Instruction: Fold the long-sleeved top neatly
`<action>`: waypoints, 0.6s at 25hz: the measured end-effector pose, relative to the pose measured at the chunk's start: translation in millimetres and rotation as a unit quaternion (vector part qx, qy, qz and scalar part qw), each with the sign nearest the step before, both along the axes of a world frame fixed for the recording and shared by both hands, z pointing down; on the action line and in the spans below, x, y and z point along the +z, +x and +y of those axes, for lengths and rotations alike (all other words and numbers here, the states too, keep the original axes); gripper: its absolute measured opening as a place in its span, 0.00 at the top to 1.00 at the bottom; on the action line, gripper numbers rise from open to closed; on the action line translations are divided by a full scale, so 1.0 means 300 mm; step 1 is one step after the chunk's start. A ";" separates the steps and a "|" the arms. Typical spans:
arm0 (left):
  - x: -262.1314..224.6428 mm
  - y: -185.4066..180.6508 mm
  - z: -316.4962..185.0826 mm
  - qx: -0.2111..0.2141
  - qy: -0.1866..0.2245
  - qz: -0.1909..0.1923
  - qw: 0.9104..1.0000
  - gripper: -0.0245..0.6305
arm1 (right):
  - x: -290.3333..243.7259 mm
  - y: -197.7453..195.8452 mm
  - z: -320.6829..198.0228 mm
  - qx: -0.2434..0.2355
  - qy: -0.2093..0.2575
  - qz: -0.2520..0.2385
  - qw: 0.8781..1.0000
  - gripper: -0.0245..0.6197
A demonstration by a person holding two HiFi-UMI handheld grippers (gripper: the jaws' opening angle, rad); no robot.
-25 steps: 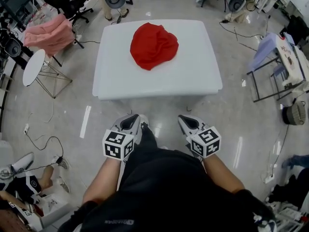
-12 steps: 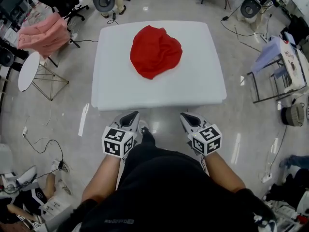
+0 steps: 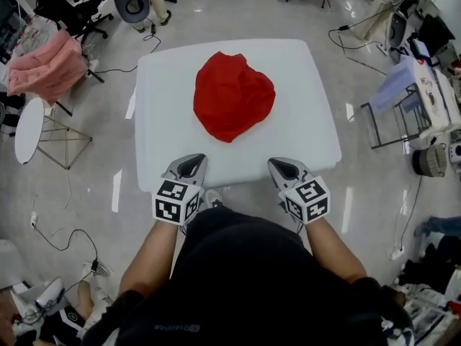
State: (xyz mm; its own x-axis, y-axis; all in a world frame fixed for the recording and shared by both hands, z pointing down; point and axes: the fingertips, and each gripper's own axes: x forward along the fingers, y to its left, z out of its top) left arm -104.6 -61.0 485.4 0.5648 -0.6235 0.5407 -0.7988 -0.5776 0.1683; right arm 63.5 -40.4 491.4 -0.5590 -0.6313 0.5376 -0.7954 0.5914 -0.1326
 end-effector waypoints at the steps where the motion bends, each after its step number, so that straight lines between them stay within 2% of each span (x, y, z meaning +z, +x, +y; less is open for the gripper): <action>1: 0.005 -0.013 -0.034 0.005 0.001 -0.002 1.000 0.94 | 0.006 -0.010 -0.030 0.001 0.003 0.011 1.000 0.95; 9: 0.102 -0.114 -0.218 0.029 -0.014 -0.021 0.999 0.94 | 0.104 -0.097 -0.207 -0.010 0.016 0.094 0.995 0.95; 12: 0.124 -0.136 -0.243 0.027 -0.025 -0.021 0.999 0.94 | 0.146 -0.134 -0.237 -0.043 0.019 0.143 0.989 0.95; 15: 0.152 -0.147 -0.249 0.020 -0.035 -0.022 0.999 0.94 | 0.194 -0.157 -0.266 -0.089 0.027 0.197 0.976 0.93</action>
